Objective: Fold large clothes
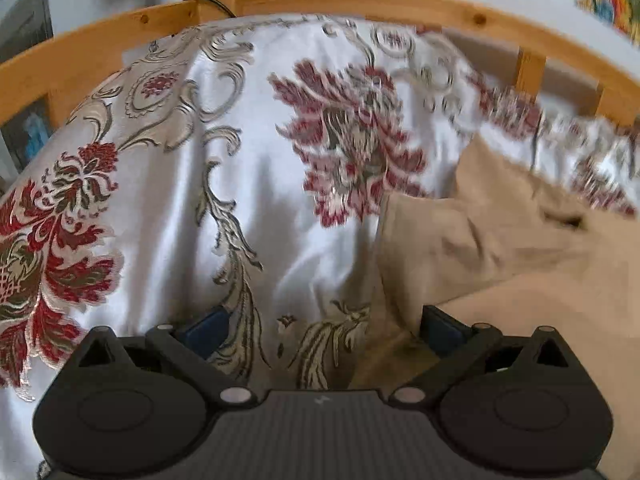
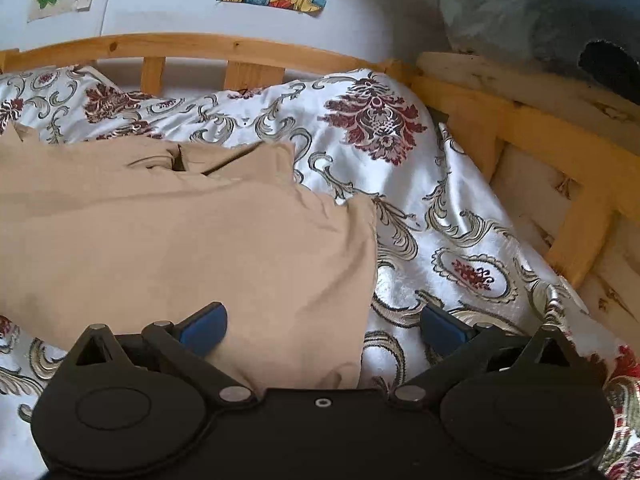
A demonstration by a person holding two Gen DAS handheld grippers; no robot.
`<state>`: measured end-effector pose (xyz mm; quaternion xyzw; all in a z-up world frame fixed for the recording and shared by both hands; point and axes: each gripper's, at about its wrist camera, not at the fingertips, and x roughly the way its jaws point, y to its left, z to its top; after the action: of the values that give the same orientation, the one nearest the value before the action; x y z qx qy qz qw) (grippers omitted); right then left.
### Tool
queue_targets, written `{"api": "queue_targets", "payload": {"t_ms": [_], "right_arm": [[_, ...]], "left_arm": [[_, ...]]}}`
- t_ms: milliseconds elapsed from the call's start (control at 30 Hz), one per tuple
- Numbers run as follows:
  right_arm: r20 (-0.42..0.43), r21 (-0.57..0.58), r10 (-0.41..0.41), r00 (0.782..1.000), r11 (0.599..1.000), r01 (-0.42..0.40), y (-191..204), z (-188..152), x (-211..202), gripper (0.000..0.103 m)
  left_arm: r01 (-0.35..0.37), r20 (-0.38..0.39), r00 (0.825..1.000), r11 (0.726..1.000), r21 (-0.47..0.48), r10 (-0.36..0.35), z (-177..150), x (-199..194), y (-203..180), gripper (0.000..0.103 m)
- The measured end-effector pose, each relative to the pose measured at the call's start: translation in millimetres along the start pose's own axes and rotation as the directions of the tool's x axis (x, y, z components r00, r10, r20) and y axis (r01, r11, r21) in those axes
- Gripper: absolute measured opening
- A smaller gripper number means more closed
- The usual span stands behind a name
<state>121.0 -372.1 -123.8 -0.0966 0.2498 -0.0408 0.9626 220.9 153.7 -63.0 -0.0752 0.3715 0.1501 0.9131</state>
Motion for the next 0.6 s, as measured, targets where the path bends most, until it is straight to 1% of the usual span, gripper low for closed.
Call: {"api": "queue_targets", "payload": {"t_ms": [67,167,233,300,333,367,400,467,500,567,600], "right_arm": [[0.041,-0.013,-0.021,0.999,1.000,0.021,2,3,-5,0.102],[0.142,-0.039,-0.032,0.989,0.999,0.038,6,7,-20,0.102],[0.205,-0.051,-0.041,0.978,0.997,0.053,12,12,-30,0.102],[0.262,-0.057,-0.045,0.964,0.996,0.062,24,20,-39,0.102],[0.273,-0.075,-0.021,0.962,0.996,0.043,33,27,-39,0.102],[0.266,-0.105,0.026,0.964,0.994,0.002,44,34,-38,0.102],[0.259,-0.130,0.071,0.963,0.991,-0.038,57,41,-36,0.102],[0.250,-0.161,0.133,0.959,0.982,-0.095,83,51,-31,0.102],[0.241,-0.179,0.163,0.957,0.976,-0.121,98,57,-26,0.102],[0.214,-0.247,0.226,0.950,0.954,-0.171,127,65,-16,0.102],[0.185,-0.294,0.240,0.953,0.939,-0.179,140,68,-10,0.102]], "left_arm": [[0.015,0.031,0.999,1.000,-0.021,-0.015,0,-14,5,0.102],[0.030,0.054,0.998,0.999,-0.042,-0.027,-8,-36,5,0.102],[0.068,0.067,0.996,0.997,-0.023,-0.066,-8,-48,-3,0.102],[0.124,0.071,0.990,0.992,0.027,-0.125,-12,-55,-20,0.102],[0.156,0.072,0.984,0.986,0.063,-0.160,-14,-58,-33,0.102],[0.180,0.075,0.979,0.979,0.093,-0.187,-14,-60,-45,0.102],[0.202,0.081,0.974,0.972,0.123,-0.213,-15,-60,-59,0.102],[0.235,0.087,0.963,0.954,0.185,-0.254,-15,-60,-89,0.102],[0.229,0.090,0.963,0.951,0.210,-0.252,-17,-62,-100,0.103],[0.149,0.117,0.976,0.952,0.266,-0.185,-24,-59,-126,0.102],[0.125,0.128,0.977,0.946,0.299,-0.169,-28,-55,-134,0.102]]}}
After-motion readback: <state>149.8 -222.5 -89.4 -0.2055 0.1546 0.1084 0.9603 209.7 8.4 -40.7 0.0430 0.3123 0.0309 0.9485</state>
